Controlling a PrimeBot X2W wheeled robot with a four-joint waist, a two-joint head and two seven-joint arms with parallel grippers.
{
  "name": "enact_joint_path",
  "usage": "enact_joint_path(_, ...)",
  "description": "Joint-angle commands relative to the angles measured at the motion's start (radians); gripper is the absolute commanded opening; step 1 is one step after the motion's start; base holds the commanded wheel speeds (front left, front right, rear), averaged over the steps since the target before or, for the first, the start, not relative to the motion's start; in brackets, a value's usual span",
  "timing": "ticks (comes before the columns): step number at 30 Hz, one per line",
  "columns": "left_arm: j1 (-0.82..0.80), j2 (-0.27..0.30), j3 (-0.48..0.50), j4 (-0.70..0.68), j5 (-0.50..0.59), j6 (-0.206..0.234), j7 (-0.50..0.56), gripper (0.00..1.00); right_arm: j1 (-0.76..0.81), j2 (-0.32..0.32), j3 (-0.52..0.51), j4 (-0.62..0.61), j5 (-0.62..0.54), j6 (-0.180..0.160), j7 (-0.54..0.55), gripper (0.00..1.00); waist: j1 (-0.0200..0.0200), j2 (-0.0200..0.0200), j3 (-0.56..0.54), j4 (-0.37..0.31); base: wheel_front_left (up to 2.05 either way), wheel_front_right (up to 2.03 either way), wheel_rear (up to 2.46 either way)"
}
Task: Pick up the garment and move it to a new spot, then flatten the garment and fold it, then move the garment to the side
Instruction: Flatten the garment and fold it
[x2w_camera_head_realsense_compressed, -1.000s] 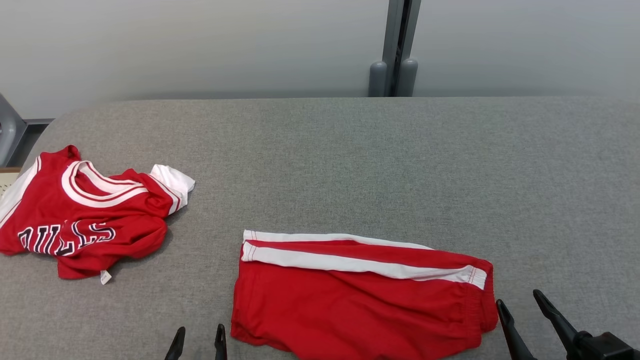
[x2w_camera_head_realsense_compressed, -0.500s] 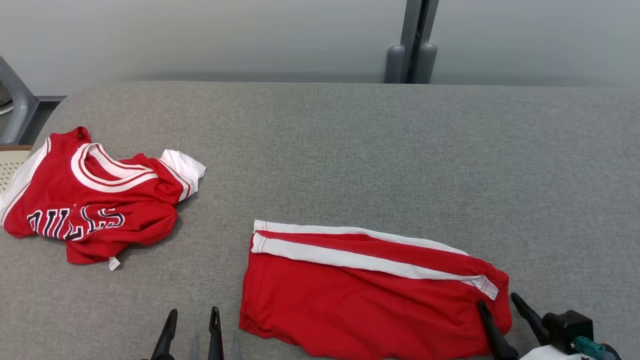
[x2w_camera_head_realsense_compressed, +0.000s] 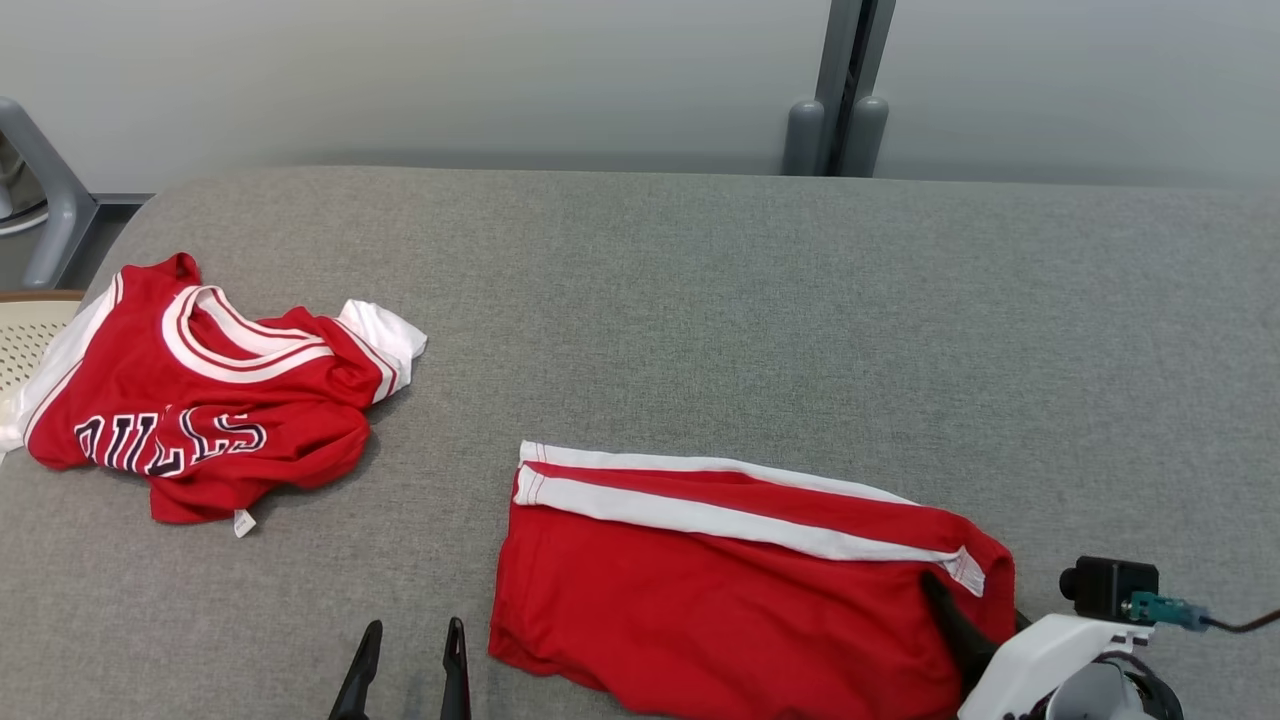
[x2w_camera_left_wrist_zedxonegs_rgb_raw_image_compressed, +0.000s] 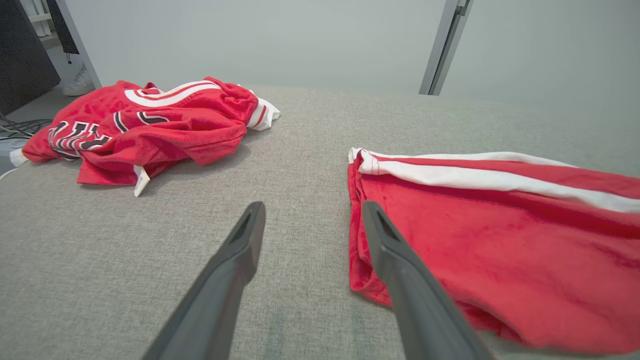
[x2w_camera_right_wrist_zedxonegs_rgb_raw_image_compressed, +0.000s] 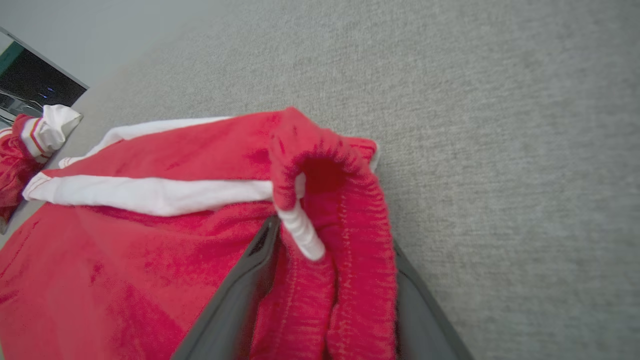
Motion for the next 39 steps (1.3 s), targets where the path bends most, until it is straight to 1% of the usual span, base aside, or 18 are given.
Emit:
enact_joint_path(1, 0.014, -0.006, 0.015, 0.006, 0.014, -0.014, -0.004, 1.0, 0.004, -0.012, 0.028, 0.011, 0.093, 0.0, 0.054, 0.0, 0.0, 0.0, -0.006, -0.001, 0.0, 0.0, 0.0)
enact_joint_path(2, 0.014, -0.006, 0.015, 0.006, 0.014, -0.014, -0.004, 1.0, 0.004, -0.012, 0.028, 0.011, 0.093, 0.0, 0.054, 0.0, 0.0, 0.0, -0.006, -0.001, 0.0, 0.0, 0.0)
enact_joint_path(3, 0.017, -0.01, 0.02, 0.006, 0.018, -0.021, -0.004, 1.0, 0.001, -0.031, 0.03, 0.001, 0.133, 0.0, 0.068, 0.0, 0.0, 0.0, -0.008, -0.002, 0.0, 0.0, 0.0)
enact_joint_path(5, 0.024, -0.017, 0.028, 0.007, 0.027, -0.037, -0.004, 1.0, -0.006, -0.09, 0.001, -0.015, 0.205, 0.0, 0.082, 0.0, 0.0, 0.0, -0.013, -0.004, 0.0, 0.0, 0.0)
enact_joint_path(7, 0.031, -0.025, 0.036, 0.011, 0.034, -0.049, -0.004, 1.0, -0.002, -0.173, -0.025, -0.021, 0.255, 0.0, 0.116, 0.0, 0.0, 0.0, -0.022, -0.005, 0.0, 0.0, 0.0)
enact_joint_path(10, 0.035, -0.034, 0.05, 0.012, 0.042, -0.066, -0.004, 1.0, 0.008, -0.306, -0.072, -0.018, 0.284, 0.0, 0.166, 0.0, 0.0, 0.0, -0.033, -0.003, 0.0, 0.0, 0.0)
enact_joint_path(12, 0.044, -0.04, 0.06, 0.016, 0.05, -0.077, -0.004, 1.0, 0.019, -0.377, -0.111, -0.021, 0.304, 0.001, 0.208, 0.0, 0.0, 0.0, -0.042, -0.001, 0.0, 0.0, 0.0)
enact_joint_path(15, 0.051, -0.052, 0.072, 0.018, 0.053, -0.093, -0.003, 1.0, 0.05, -0.445, -0.17, -0.056, 0.346, 0.001, 0.287, 0.0, 0.0, 0.0, -0.056, 0.004, 0.0, 0.0, 0.0)
enact_joint_path(17, 0.057, -0.059, 0.081, 0.02, 0.059, -0.098, -0.003, 1.0, 0.075, -0.448, -0.197, -0.111, 0.38, 0.001, 0.335, 0.0, 0.0, 0.0, -0.064, 0.006, 0.0, 0.0, 0.0)
enact_joint_path(19, 0.066, -0.062, 0.09, 0.022, 0.06, -0.104, -0.003, 1.0, 0.102, -0.425, -0.212, -0.191, 0.406, 0.001, 0.377, 0.0, 0.0, 0.0, -0.069, 0.005, 0.0, 0.0, 0.0)
enact_joint_path(22, 0.067, -0.066, 0.101, 0.022, 0.067, -0.119, -0.003, 1.0, 0.128, -0.351, -0.22, -0.314, 0.427, 0.001, 0.425, 0.0, 0.0, 0.0, -0.074, -0.001, 0.0, 0.0, 0.0)
enact_joint_path(25, 0.061, -0.068, 0.112, 0.03, 0.08, -0.14, -0.003, 1.0, 0.138, -0.24, -0.201, -0.411, 0.408, 0.001, 0.471, 0.0, 0.0, 0.0, -0.077, -0.003, 0.0, 0.0, 0.0)
enact_joint_path(28, 0.046, -0.069, 0.126, 0.029, 0.096, -0.165, -0.003, 1.0, 0.126, -0.114, -0.175, -0.443, 0.357, 0.001, 0.505, 0.0, 0.0, 0.0, -0.077, -0.001, 0.0, 0.0, 0.0)
enact_joint_path(31, 0.033, -0.068, 0.14, 0.035, 0.111, -0.191, -0.003, 1.0, 0.091, 0.014, -0.179, -0.393, 0.26, 0.001, 0.498, 0.0, 0.0, 0.0, -0.073, 0.006, 0.0, 0.0, 0.0)
enact_joint_path(32, 0.026, -0.067, 0.146, 0.038, 0.115, -0.2, -0.003, 1.0, 0.077, 0.059, -0.197, -0.359, 0.228, 0.001, 0.482, 0.0, 0.0, 0.0, -0.072, 0.01, 0.0, 0.0, 0.0)
enact_joint_path(33, 0.019, -0.064, 0.151, 0.041, 0.122, -0.209, -0.003, 1.0, 0.063, 0.087, -0.209, -0.33, 0.194, 0.001, 0.472, 0.0, 0.0, 0.0, -0.071, 0.015, 0.0, 0.0, 0.0)
enact_joint_path(36, 0.004, -0.061, 0.166, 0.047, 0.134, -0.235, -0.003, 1.0, 0.01, 0.133, -0.244, -0.24, 0.102, 0.001, 0.423, 0.0, 0.0, 0.0, -0.07, 0.03, 0.0, 0.0, 0.0)
enact_joint_path(39, -0.005, -0.058, 0.185, 0.053, 0.143, -0.255, -0.003, 1.0, -0.038, 0.148, -0.243, -0.163, 0.063, 0.001, 0.386, 0.0, 0.0, 0.0, -0.069, 0.039, 0.0, 0.0, 0.0)
